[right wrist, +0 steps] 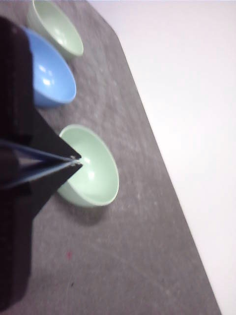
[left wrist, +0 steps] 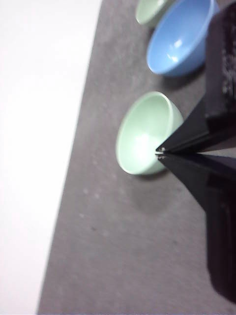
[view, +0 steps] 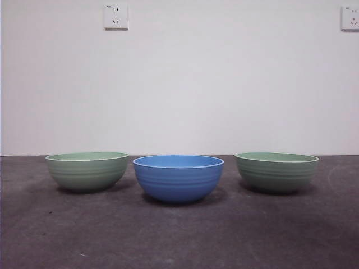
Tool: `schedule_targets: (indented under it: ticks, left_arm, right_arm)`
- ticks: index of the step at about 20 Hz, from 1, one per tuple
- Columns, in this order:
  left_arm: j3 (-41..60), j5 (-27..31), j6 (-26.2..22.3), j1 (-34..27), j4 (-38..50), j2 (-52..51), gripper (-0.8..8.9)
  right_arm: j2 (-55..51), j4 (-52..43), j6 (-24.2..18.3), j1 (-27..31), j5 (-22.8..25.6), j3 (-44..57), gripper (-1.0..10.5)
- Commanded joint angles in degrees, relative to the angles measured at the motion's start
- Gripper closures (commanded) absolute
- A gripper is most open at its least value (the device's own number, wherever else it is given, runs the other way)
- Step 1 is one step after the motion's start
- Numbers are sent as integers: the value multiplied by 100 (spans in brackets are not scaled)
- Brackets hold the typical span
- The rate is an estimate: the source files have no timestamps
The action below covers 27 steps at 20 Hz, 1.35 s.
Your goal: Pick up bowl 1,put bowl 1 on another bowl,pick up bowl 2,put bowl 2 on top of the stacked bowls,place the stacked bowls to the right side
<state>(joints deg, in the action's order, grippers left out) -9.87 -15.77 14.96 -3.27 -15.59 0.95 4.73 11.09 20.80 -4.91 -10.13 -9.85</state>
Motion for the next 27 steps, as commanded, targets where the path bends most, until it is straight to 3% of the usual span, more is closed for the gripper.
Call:
schedule_targets:
  ticks: [1,8,16,22,27]
  left_arm:
    - [-363,-142,92,-20,-275,197,821]
    - [-1364,-1200,-92,-20,-984,1025,821]
    - [-2588,-2404,-1086,-13,-2361,2181,821]
    - [-3268,-2697,-1740,42,-3495,2693,821]
    - [-3541,-2621,-2149,98,-4162,2900,821]
  right_arm:
    - [308,293,52,-9,-92,-413,958]
    - [1368,1700,-728,-15,-728,-1827,958]
    - [2662,3880,-2022,-15,-1576,-3558,958]
    - [3239,5243,-2771,-20,-1698,-4306,958]
    - [3348,5563,-2924,-20,-1687,-4413,958]
